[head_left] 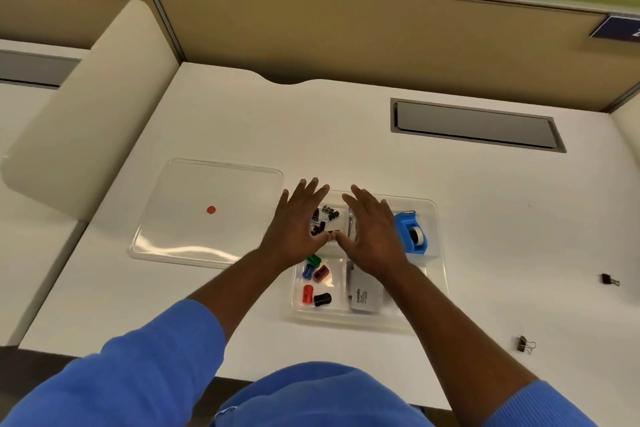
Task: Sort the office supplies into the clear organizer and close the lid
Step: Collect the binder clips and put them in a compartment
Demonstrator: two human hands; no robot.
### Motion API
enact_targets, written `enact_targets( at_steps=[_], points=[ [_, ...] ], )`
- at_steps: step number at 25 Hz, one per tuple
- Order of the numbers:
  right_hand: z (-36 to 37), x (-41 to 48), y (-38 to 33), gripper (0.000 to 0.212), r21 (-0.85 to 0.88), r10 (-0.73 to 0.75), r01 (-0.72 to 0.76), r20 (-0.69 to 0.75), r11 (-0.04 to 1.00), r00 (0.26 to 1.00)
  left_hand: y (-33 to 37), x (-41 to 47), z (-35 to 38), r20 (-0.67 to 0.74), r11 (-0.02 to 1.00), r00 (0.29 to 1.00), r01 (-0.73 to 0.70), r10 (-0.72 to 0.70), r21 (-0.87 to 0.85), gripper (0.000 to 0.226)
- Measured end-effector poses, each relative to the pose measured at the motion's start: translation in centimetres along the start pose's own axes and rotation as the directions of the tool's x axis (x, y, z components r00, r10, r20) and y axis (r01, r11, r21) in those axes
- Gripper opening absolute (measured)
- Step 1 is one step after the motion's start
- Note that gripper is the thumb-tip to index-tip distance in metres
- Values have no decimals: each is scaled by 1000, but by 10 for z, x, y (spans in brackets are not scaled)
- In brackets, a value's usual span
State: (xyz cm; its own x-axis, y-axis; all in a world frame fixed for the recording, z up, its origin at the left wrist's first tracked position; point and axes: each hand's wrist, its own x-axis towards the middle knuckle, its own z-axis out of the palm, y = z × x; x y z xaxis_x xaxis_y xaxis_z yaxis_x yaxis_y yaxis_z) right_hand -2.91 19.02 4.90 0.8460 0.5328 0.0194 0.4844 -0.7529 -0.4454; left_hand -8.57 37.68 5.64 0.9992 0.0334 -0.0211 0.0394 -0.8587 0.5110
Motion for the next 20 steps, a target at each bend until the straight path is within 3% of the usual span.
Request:
enact_targets(
  at_steps=[6,11,20],
  points=[
    [-11,-26,7,90,-109,55,-56,-11,992,998,16,-4,1,25,968,996,-87,83,236,107],
    [-34,-63,24,94,-111,97,-107,-90,988,991,54,-7,9,33,934,978,-207,206,293,111],
    [-76,-131,100,97,-152,143,-159,-111,975,983,148,-7,63,72,922,973,-231,220,310,117]
  ],
)
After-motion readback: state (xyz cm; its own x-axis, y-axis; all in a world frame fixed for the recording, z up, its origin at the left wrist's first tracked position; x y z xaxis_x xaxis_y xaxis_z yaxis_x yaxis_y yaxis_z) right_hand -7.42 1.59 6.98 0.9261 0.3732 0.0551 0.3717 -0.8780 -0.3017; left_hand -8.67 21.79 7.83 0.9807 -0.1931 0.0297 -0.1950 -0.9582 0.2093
